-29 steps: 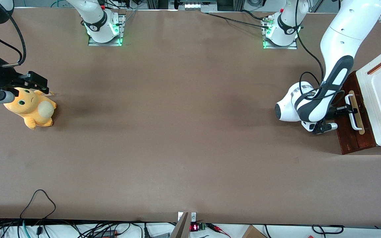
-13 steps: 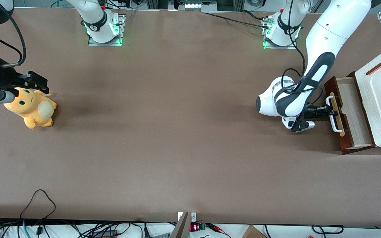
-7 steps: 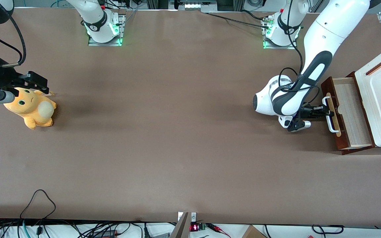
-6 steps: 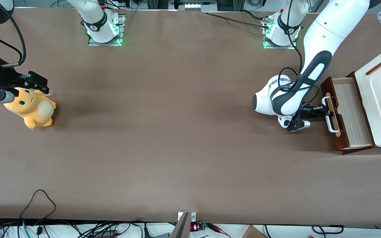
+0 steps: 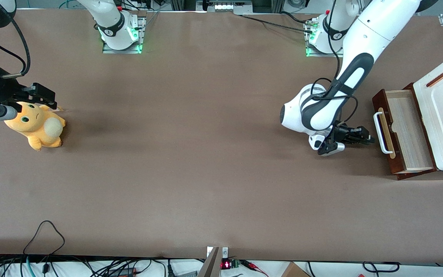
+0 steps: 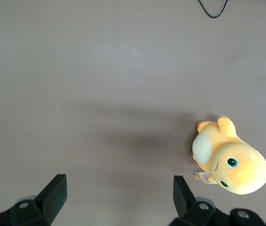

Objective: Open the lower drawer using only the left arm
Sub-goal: 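Pull the handle outward with the left gripper, sliding the drawer open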

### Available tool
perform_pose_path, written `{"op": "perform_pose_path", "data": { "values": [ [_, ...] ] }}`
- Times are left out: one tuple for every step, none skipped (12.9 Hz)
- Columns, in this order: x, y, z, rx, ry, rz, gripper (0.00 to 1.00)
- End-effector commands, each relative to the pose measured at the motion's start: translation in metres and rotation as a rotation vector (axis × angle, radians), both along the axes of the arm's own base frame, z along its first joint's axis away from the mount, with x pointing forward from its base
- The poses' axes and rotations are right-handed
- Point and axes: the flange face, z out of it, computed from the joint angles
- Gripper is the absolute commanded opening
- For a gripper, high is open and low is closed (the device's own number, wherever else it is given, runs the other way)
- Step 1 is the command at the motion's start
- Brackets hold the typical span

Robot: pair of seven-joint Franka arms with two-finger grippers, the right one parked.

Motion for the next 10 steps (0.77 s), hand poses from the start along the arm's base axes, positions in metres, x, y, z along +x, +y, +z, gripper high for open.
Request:
{"op": "perform_pose_path", "data": {
  "values": [
    [0.007, 0.006, 0.001, 0.014, 0.012, 0.003, 0.46],
    [0.009, 0.007, 0.004, 0.013, 0.007, 0.007, 0.54],
    [0.011, 0.007, 0.009, 0.011, -0.003, 0.009, 0.59],
    [0.016, 0.006, 0.018, -0.011, -0.017, 0.034, 0.59],
    [0.021, 0.004, 0.032, -0.059, -0.014, 0.087, 0.59],
    [0.028, 0.000, 0.047, -0.113, 0.015, 0.127, 0.60],
    [0.039, -0.007, 0.070, -0.210, 0.033, 0.147, 0.65],
    [0.049, -0.011, 0.091, -0.316, 0.031, 0.177, 0.84],
    [0.056, -0.016, 0.111, -0.409, 0.014, 0.198, 0.96],
    [0.058, -0.019, 0.129, -0.485, 0.020, 0.220, 0.98]
  ]
}}
